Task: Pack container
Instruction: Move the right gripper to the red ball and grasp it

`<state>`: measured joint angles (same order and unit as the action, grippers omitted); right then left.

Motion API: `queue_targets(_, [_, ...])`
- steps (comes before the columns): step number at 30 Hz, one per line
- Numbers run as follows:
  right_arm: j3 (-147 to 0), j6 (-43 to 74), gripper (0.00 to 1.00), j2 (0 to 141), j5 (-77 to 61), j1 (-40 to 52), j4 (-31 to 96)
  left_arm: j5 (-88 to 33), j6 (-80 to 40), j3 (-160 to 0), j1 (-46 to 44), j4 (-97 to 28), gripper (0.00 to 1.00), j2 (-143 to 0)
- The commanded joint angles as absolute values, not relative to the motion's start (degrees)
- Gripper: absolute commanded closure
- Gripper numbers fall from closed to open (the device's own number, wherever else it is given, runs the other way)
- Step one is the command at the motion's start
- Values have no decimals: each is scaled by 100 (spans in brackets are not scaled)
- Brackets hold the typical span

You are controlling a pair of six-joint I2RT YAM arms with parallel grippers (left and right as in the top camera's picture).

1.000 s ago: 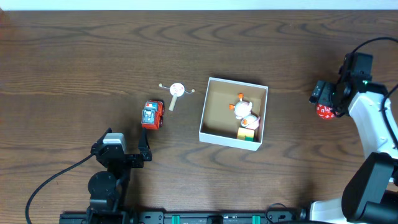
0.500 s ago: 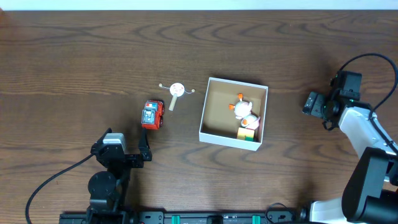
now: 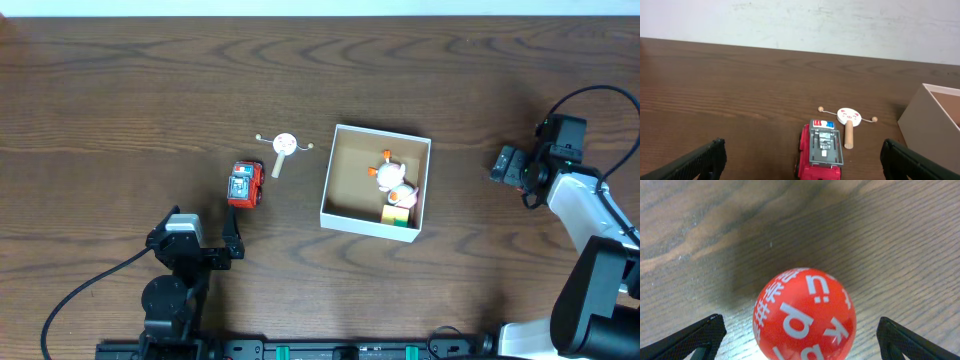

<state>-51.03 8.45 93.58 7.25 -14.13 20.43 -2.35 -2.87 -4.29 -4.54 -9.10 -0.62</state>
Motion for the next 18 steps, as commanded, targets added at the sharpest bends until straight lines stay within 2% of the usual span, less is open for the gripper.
queue_targets(1, [-5083,711,1,9419,701,-1511,1938,-189,-215,-386,-425,-1070,2,-23])
queue_targets(11, [-5083,716,3,9754,698,-1542,1691,-189,-215,-386,-425,-1070,2,-23])
queue_targets(12, [-5083,716,8,9767,701,-1542,1686,-189,-215,-386,-425,-1070,2,-23])
queue_targets(15, [-5083,670,53,9767,703,-1542,1645,-189,-215,-386,-425,-1070,2,-23])
queue_targets(18, [-5083,672,78,9767,701,-1542,1605,-189,-215,-386,-425,-1072,2,-23])
